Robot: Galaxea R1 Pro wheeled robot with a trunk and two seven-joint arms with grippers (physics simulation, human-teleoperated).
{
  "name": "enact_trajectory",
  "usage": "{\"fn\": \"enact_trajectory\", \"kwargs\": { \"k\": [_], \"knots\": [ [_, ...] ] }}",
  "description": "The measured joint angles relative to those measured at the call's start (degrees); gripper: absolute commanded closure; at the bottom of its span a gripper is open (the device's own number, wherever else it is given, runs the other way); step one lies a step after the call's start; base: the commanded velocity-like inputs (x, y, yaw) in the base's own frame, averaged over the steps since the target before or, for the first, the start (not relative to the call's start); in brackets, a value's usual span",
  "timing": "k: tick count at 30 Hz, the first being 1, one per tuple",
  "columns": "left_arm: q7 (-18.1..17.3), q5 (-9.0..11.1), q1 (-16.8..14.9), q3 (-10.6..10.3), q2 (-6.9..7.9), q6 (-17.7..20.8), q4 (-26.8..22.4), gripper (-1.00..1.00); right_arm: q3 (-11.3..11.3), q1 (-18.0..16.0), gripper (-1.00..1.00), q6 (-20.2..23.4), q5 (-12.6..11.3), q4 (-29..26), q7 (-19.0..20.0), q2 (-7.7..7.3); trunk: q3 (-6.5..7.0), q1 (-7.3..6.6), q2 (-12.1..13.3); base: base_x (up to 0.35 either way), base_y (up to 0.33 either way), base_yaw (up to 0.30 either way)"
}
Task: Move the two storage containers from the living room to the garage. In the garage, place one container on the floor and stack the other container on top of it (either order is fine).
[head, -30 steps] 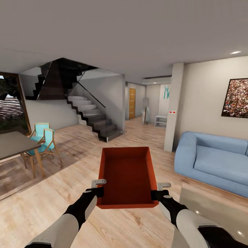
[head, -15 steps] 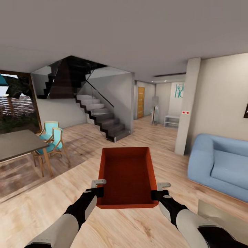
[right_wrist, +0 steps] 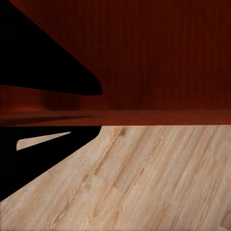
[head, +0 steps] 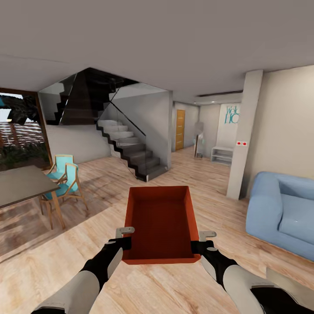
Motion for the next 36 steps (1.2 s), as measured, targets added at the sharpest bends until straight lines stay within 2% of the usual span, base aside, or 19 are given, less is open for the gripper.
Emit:
{"fn": "enact_trajectory", "kwargs": {
  "k": [18,36],
  "knots": [
    [-0.07,-0.04,0.0,0.05,0.03,-0.07,0.06,1.0,0.03,0.0,1.0,0.0,-0.02,0.0,-0.04,0.03,0.0,0.0,0.0,0.323,0.074,0.0],
    [-0.01,0.02,-0.01,0.03,-0.01,-0.07,0.09,1.0,-0.01,0.01,1.0,0.06,0.06,-0.02,-0.03,0.0,-0.58,0.0,0.0,0.323,0.074,-0.028]
  ]
}}
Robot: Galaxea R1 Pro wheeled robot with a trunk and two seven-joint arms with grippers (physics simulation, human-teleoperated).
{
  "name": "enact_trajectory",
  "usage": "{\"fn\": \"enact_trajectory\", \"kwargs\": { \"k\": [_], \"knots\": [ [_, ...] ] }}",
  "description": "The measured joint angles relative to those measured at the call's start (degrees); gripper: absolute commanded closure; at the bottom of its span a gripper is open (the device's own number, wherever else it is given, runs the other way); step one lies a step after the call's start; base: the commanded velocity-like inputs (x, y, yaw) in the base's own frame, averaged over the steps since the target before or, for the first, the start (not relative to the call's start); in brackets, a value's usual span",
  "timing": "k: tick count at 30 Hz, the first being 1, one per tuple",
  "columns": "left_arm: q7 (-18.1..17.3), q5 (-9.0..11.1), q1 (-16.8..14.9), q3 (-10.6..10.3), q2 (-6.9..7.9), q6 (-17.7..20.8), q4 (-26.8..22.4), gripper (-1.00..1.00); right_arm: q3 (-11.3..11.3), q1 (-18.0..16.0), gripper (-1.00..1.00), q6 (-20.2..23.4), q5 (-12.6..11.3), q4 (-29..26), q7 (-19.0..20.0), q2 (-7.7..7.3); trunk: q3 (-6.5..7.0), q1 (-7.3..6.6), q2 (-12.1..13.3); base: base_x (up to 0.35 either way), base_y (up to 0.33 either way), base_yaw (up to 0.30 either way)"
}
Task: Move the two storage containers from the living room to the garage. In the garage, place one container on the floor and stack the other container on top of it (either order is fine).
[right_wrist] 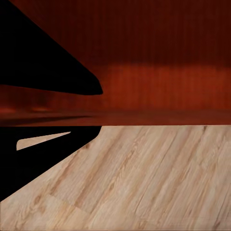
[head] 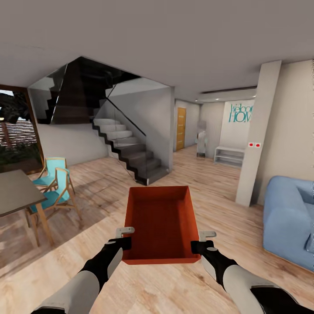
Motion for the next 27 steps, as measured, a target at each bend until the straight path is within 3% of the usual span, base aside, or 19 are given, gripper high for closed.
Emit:
{"fn": "enact_trajectory", "kwargs": {
  "k": [20,27],
  "knots": [
    [0.02,-0.03,-0.01,0.04,-0.05,-0.02,0.08,1.0,0.17,0.0,1.0,0.04,-0.15,0.01,0.01,-0.05,0.0,0.0,0.0,0.323,0.052,-0.241],
    [-0.07,-0.03,0.01,0.07,0.03,0.0,0.05,1.0,0.07,-0.01,1.0,0.01,-0.08,0.03,-0.01,0.02,0.0,0.0,0.0,0.323,0.0,-0.03]
  ]
}}
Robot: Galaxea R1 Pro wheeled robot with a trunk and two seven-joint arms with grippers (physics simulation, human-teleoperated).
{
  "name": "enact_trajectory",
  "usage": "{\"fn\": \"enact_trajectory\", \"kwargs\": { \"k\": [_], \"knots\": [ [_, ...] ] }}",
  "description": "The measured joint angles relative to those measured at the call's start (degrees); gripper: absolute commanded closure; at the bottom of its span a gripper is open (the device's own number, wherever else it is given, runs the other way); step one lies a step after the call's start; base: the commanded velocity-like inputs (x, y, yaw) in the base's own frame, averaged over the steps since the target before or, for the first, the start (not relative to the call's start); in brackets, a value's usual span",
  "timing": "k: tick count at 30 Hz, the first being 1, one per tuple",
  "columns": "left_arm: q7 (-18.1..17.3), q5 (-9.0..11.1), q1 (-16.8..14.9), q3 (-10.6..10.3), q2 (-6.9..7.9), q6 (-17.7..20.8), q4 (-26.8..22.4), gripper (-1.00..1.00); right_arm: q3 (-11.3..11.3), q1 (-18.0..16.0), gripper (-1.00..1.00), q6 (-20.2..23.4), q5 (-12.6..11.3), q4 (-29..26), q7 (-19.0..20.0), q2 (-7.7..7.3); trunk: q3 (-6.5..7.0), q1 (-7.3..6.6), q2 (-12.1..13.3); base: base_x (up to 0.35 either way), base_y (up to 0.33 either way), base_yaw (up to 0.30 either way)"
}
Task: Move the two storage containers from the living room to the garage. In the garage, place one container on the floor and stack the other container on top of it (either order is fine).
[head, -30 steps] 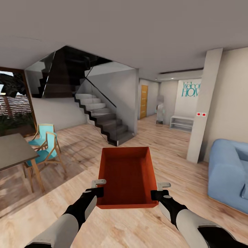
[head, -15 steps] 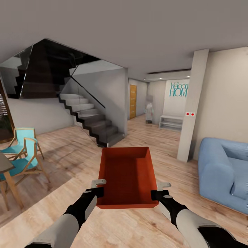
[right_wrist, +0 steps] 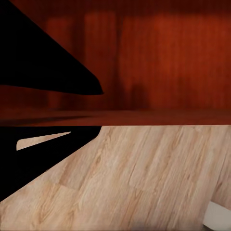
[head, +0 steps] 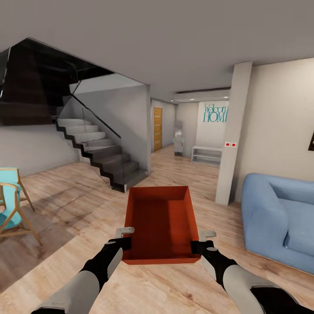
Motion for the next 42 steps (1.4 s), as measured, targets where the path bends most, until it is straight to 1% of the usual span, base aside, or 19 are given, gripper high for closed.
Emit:
{"fn": "enact_trajectory", "kwargs": {
  "k": [31,35,42],
  "knots": [
    [-0.02,-0.05,-0.01,0.03,0.01,0.08,0.07,1.0,0.14,0.0,1.0,-0.01,-0.19,0.13,-0.02,0.0,0.0,0.0,0.0,0.323,0.0,0.0],
    [0.0,-0.02,-0.02,0.01,-0.01,0.06,0.07,1.0,0.14,0.0,1.0,-0.01,-0.21,0.09,-0.03,0.0,0.0,0.0,0.0,0.323,0.0,-0.12],
    [-0.02,-0.01,-0.02,0.0,0.0,0.06,0.08,1.0,0.13,0.01,1.0,-0.01,-0.2,0.09,-0.03,-0.01,0.0,0.0,0.0,0.323,0.0,-0.234]
  ]
}}
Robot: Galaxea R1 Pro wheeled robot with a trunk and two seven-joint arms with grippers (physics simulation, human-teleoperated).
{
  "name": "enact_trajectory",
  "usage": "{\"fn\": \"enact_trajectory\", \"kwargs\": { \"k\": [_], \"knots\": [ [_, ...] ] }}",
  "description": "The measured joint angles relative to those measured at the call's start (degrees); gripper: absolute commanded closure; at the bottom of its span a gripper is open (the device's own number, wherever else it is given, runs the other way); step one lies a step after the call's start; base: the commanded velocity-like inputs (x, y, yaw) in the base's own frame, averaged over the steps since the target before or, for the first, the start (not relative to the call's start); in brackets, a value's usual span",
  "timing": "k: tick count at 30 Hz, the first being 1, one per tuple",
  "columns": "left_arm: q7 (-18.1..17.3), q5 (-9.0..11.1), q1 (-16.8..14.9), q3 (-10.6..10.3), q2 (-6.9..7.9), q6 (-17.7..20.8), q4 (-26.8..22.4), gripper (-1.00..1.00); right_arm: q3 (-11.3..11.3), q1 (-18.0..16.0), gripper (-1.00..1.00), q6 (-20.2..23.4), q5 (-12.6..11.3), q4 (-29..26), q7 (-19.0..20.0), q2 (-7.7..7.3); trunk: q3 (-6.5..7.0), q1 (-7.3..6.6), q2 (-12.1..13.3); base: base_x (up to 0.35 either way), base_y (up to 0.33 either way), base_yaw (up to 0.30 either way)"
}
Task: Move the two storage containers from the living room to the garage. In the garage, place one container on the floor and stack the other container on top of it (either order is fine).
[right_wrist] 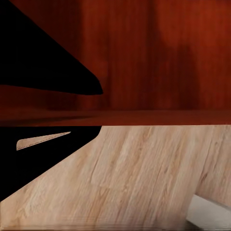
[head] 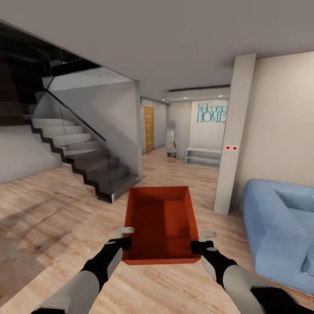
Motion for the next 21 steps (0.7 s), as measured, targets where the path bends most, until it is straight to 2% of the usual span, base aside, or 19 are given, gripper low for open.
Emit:
{"fn": "enact_trajectory", "kwargs": {
  "k": [12,21],
  "knots": [
    [0.0,0.01,0.0,-0.01,0.0,0.0,0.0,1.0,0.0,0.0,1.0,0.0,0.0,0.0,0.0,0.0,0.0,0.0,0.0,0.323,0.0,-0.238],
    [0.0,0.0,0.01,-0.03,0.02,0.02,-0.03,1.0,-0.04,-0.01,1.0,-0.09,0.01,0.1,0.0,0.02,0.0,0.0,0.0,0.323,0.0,-0.028]
  ]
}}
